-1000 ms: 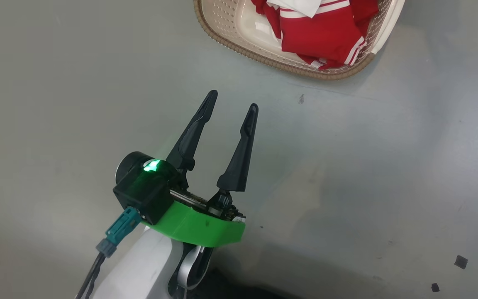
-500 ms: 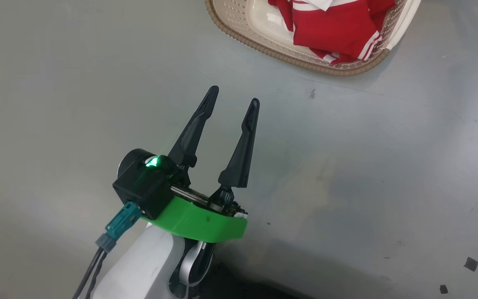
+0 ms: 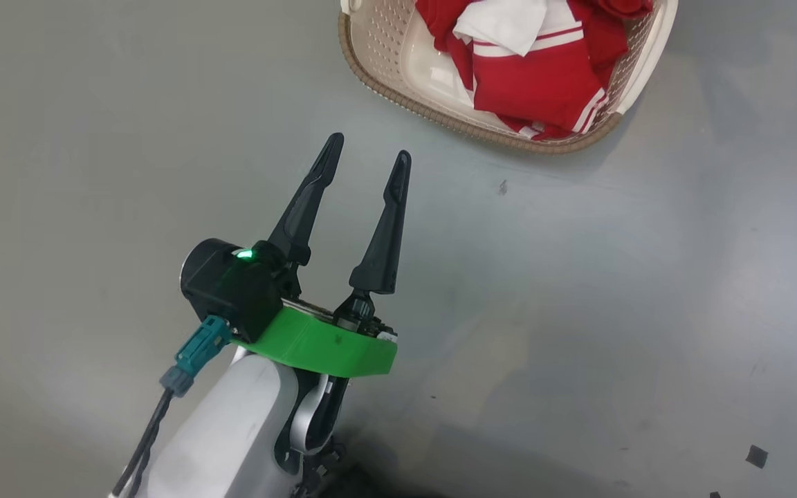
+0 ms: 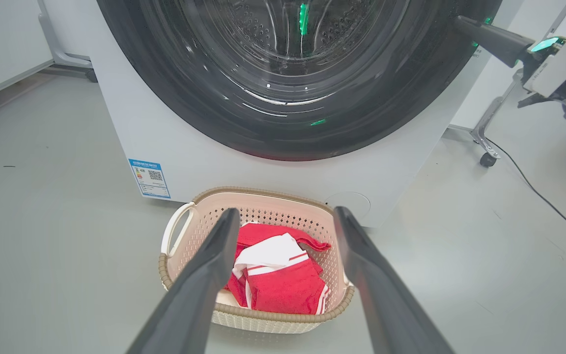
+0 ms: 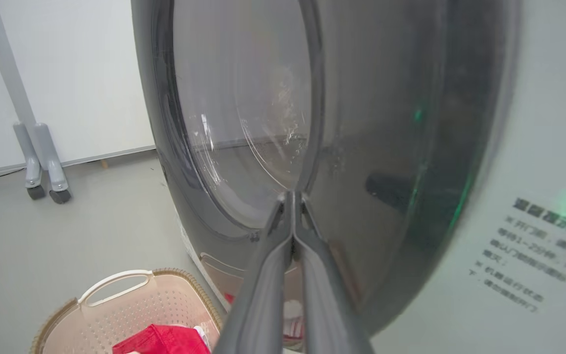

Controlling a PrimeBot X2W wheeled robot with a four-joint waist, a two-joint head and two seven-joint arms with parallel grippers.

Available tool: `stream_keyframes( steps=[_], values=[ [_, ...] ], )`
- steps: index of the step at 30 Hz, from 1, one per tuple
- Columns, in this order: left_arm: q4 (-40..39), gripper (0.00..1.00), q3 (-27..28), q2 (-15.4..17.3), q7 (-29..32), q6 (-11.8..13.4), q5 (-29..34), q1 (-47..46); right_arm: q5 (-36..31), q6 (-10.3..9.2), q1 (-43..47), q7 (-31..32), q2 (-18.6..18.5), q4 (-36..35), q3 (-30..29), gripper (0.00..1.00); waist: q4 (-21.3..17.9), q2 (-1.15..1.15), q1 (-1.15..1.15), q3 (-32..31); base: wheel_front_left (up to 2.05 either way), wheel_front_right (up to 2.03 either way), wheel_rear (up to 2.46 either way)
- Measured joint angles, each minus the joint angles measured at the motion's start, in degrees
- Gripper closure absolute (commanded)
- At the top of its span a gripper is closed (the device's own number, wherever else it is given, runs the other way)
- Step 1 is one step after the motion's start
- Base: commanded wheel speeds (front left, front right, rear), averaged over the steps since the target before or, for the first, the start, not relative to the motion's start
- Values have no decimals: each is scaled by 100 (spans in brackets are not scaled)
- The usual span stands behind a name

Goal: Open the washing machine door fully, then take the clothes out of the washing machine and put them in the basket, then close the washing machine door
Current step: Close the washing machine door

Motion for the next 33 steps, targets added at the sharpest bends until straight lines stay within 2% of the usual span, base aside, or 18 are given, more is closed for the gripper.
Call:
stream_keyframes(
  steps=[3, 6, 20, 29, 33],
  values=[
    [200, 0, 51, -1, 0, 0, 170, -57, 16, 0, 315, -181, 26, 66, 196, 100, -53, 0, 0, -186, 0, 0, 0],
    [293, 0, 138, -2, 0, 0, 224, -63, 214, 0, 529, -386, 111, 224, 88, 100, -119, 0, 0, -391, 0, 0, 0],
    [913, 0, 478, 0, 0, -33, 472, -55, 530, 0, 1922, -530, 489, 476, -34, 100, -615, 0, -1, -1423, 0, 0, 0],
    [1313, 0, 753, 3, 0, -140, 595, 358, 877, -136, 2933, -530, 964, 391, -706, 100, -1015, 0, -1, -2129, 0, 0, 0],
    [1435, 0, 824, 8, 0, -201, 595, 576, 996, -324, 3462, -530, 1174, 339, -1148, 100, -1178, 0, -1, -2454, 0, 0, 0]
  ],
)
